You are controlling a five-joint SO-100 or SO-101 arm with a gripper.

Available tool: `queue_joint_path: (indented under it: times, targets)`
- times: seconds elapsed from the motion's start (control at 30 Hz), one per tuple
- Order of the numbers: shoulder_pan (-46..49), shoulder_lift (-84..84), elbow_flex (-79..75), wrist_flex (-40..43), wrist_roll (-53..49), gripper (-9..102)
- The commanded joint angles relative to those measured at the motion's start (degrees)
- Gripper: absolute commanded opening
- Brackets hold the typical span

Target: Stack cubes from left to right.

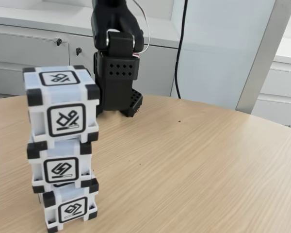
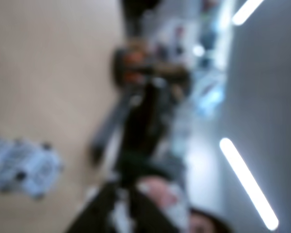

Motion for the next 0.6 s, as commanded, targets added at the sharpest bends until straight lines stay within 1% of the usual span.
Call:
queue_joint_path:
  times: [0.0, 0.2, 0.37, 0.47, 0.57]
  targets:
    - [0.1, 3.7, -0.1, 0.2, 0.7, 0]
    - [0.1, 10.8, 1.8, 0.1, 1.4, 0]
    - [0.0, 16.1, 17.1, -1.1, -1.3, 0]
    - [0.0, 18.0, 27.9, -4.7, -2.7, 0]
    - [0.0, 18.8, 37.9, -11.7, -4.3, 0]
